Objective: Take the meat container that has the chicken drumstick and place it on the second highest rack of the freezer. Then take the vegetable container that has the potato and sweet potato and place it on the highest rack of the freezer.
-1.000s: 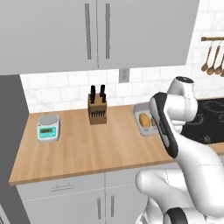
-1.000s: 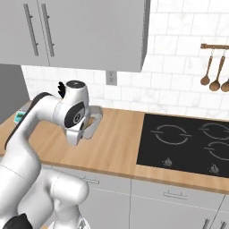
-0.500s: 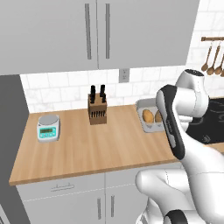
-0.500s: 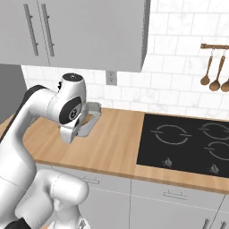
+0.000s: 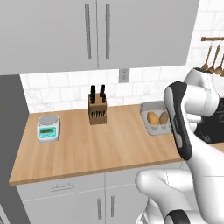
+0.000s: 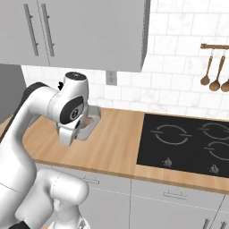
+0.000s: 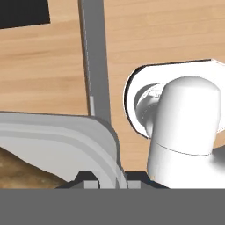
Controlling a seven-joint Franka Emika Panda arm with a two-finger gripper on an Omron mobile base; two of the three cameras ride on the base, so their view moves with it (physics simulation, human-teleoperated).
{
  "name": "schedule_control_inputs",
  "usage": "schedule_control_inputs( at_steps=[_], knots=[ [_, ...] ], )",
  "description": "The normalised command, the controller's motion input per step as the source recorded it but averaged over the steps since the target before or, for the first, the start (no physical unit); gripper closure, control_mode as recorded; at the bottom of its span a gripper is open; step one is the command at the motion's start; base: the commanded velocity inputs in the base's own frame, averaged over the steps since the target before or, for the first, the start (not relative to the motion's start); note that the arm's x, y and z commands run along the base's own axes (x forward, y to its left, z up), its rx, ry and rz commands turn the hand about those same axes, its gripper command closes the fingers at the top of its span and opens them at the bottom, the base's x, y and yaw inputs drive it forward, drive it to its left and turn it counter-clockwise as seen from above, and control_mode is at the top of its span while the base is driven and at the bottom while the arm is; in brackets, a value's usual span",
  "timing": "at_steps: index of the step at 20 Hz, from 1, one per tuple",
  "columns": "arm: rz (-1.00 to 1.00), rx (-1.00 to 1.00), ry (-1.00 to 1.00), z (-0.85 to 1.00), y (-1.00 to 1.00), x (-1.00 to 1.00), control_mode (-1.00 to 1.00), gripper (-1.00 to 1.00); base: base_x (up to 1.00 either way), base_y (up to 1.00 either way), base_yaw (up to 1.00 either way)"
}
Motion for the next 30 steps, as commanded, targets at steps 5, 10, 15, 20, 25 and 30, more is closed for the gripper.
schedule_control_inputs(
  at_steps=[5,10,15,20,25,30],
  knots=[
    [0.01,0.01,0.0,0.0,0.05,-0.44,-1.0,1.0,0.0,0.0,0.0],
    [0.0,0.0,0.0,0.01,0.17,-0.01,-1.0,1.0,0.0,0.0,0.0],
    [0.0,0.0,0.0,0.0,0.12,-0.04,-1.0,1.0,0.0,0.0,0.0],
    [0.0,0.0,0.0,0.0,0.0,0.0,1.0,1.0,-0.76,0.08,0.0],
    [0.0,0.0,0.0,0.0,0.0,0.0,1.0,1.0,-0.67,0.43,0.34],
    [0.0,0.0,0.0,0.0,0.0,0.0,1.0,1.0,-0.1,0.41,0.96]
  ],
)
